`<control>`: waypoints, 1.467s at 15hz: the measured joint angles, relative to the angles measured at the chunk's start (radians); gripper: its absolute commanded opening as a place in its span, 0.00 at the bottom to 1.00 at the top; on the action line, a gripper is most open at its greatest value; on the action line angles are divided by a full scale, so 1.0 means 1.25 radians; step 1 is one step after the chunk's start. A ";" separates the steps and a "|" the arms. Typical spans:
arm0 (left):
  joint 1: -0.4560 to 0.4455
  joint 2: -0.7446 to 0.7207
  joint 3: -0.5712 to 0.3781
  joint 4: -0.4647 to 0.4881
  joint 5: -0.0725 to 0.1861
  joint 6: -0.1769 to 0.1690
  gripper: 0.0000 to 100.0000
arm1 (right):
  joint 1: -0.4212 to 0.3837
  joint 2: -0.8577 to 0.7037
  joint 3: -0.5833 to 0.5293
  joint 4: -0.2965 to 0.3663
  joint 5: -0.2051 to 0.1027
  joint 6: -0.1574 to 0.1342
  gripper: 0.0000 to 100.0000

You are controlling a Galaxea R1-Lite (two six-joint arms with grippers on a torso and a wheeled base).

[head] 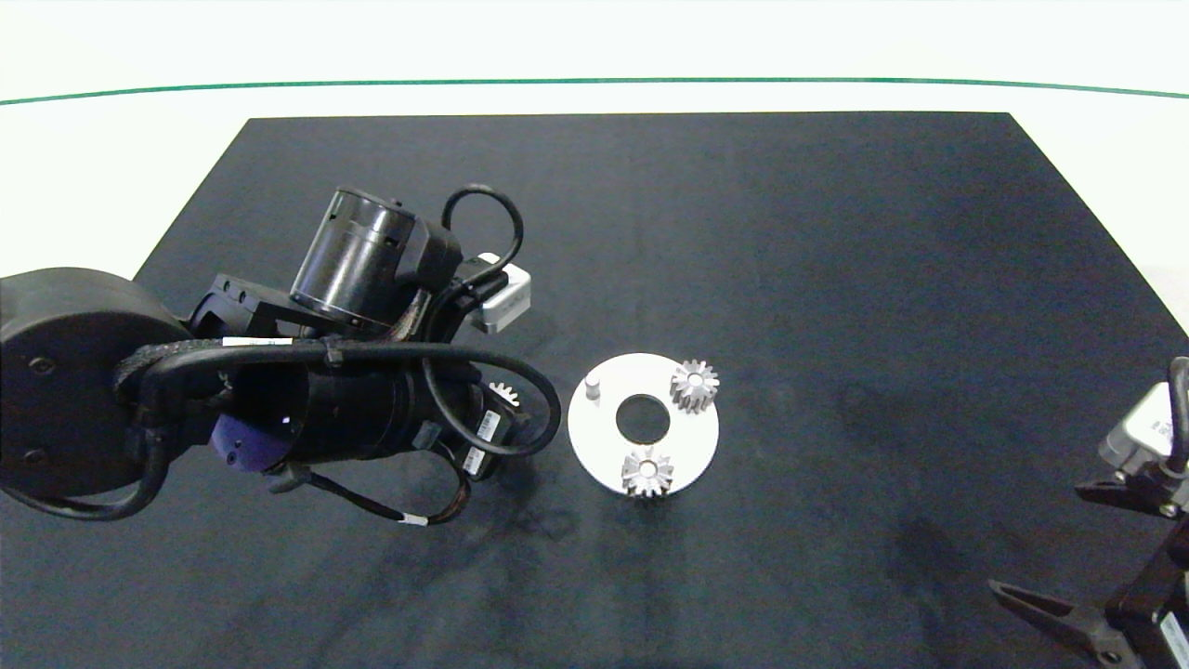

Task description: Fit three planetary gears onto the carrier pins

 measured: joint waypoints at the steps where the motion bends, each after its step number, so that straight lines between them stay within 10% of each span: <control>1: -0.011 0.000 -0.013 0.001 0.002 0.000 0.00 | -0.002 0.000 0.000 -0.003 0.000 -0.001 1.00; 4: -0.028 0.010 -0.052 0.005 0.035 -0.001 0.00 | -0.020 -0.017 -0.008 -0.006 0.001 -0.013 1.00; 22: -0.084 0.178 -0.304 0.099 0.038 0.026 0.00 | -0.017 -0.120 -0.037 -0.001 0.008 -0.032 1.00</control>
